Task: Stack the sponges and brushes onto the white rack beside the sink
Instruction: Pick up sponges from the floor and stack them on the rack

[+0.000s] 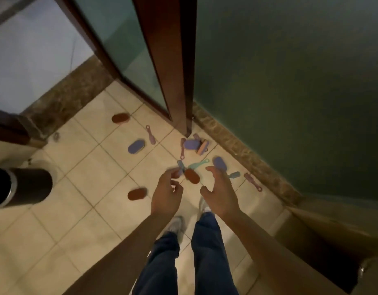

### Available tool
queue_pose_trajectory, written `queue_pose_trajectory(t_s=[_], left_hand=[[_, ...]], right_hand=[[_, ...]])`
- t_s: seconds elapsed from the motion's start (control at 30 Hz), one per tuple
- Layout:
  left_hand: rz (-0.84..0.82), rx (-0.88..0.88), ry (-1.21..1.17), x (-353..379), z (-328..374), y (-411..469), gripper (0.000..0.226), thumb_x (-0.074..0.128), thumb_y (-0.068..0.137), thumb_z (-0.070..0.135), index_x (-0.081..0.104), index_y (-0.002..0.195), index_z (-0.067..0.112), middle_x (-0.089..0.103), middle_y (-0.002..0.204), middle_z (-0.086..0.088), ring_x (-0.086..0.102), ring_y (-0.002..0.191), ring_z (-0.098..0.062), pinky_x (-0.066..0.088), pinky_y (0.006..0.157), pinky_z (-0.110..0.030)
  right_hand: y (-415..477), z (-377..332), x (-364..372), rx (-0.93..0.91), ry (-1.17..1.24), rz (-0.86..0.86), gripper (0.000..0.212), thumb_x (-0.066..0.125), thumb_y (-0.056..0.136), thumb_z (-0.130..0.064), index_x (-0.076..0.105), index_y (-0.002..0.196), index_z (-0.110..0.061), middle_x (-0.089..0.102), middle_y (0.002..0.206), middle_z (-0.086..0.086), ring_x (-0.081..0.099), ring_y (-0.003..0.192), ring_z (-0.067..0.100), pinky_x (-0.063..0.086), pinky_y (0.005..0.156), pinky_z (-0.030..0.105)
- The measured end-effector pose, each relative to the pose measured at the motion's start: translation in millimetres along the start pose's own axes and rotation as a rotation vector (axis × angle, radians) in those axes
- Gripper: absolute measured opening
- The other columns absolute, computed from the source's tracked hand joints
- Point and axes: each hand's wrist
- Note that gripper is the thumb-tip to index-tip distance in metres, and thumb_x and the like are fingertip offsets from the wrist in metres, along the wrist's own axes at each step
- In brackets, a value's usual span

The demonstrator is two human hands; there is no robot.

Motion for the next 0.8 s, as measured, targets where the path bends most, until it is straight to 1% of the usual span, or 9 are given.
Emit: queue_pose_trajectory(t_s=[0.07,0.1,0.17,0.23,0.37,0.5,0.6,0.7,0.8], left_hand=[[-0.023,-0.011,0.044,13,-18,16,0.057,0.055,0.087,0.003,0.042,0.104,0.055,0.052,0.112,0.022,0.056,0.095,0.005,0.044,0.077,-0.009],[-0.032,-0.022,0.064,20,-27,24,0.056,0.056,0.087,0.004,0.041,0.103,0.056,0.052,0.112,0.022,0.057,0.095,0.002,0.046,0.079,-0.013],[-0.042,-0.056,0.094,34,-47,40,0.051,0.058,0.088,0.006,0.04,0.106,0.05,0.055,0.115,0.017,0.058,0.097,-0.005,0.05,0.083,-0.021],[-0.042,-0.089,0.112,50,-69,57,0.046,0.059,0.088,0.007,0.042,0.113,0.043,0.055,0.117,0.014,0.058,0.099,-0.007,0.052,0.085,-0.026],[-0.049,-0.119,0.154,84,-121,93,0.041,0.061,0.088,0.009,0.047,0.122,0.03,0.052,0.115,0.015,0.057,0.103,-0.009,0.053,0.089,-0.031],[-0.063,-0.095,0.192,116,-184,130,0.043,0.061,0.086,0.007,0.044,0.113,0.037,0.05,0.114,0.015,0.056,0.102,-0.009,0.051,0.089,-0.031],[-0.095,-0.092,0.241,137,-234,157,0.041,0.062,0.086,0.009,0.049,0.12,0.028,0.051,0.117,0.011,0.056,0.107,-0.012,0.05,0.092,-0.034],[-0.122,-0.074,0.318,156,-280,184,0.047,0.063,0.084,0.01,0.049,0.127,0.023,0.054,0.126,0.004,0.056,0.11,-0.017,0.05,0.091,-0.037],[-0.147,-0.069,0.352,172,-322,210,0.052,0.064,0.083,0.011,0.048,0.131,0.022,0.051,0.131,0.002,0.056,0.112,-0.021,0.05,0.093,-0.04]], right_hand=[[24,18,18,-0.015,-0.02,-0.016,0.053,0.065,0.084,-0.013,0.047,0.133,-0.02,0.051,0.129,-0.003,0.048,0.121,0.017,0.041,0.091,0.027],[35,27,27,-0.017,-0.031,-0.03,0.054,0.066,0.083,-0.014,0.046,0.133,-0.021,0.051,0.129,-0.003,0.049,0.121,0.017,0.041,0.091,0.027],[56,47,47,-0.011,-0.044,-0.053,0.054,0.066,0.083,-0.015,0.045,0.132,-0.023,0.05,0.128,-0.004,0.049,0.12,0.017,0.042,0.091,0.027],[77,69,67,-0.006,-0.051,-0.065,0.054,0.067,0.083,-0.016,0.044,0.132,-0.024,0.05,0.127,-0.004,0.05,0.119,0.016,0.045,0.09,0.028],[114,119,112,-0.029,-0.105,-0.055,0.058,0.068,0.081,-0.018,0.044,0.134,-0.02,0.052,0.129,-0.001,0.05,0.119,0.017,0.041,0.09,0.024],[151,174,166,-0.056,-0.167,-0.053,0.059,0.07,0.08,-0.02,0.046,0.134,-0.02,0.053,0.13,0.0,0.05,0.119,0.017,0.039,0.087,0.023],[177,212,207,-0.059,-0.193,-0.036,0.059,0.073,0.079,-0.021,0.046,0.132,-0.021,0.054,0.127,0.0,0.053,0.115,0.017,0.04,0.084,0.022],[205,244,246,-0.066,-0.178,-0.021,0.058,0.074,0.076,-0.019,0.048,0.128,-0.02,0.055,0.121,0.003,0.055,0.107,0.02,0.046,0.081,0.026],[232,273,280,-0.035,-0.183,-0.014,0.059,0.074,0.075,-0.02,0.048,0.129,-0.02,0.054,0.122,0.004,0.055,0.108,0.021,0.051,0.084,0.034]])
Point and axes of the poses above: each hand's wrist, its own y-axis towards the middle knuckle, its own x-axis out of the palm, z = x × y
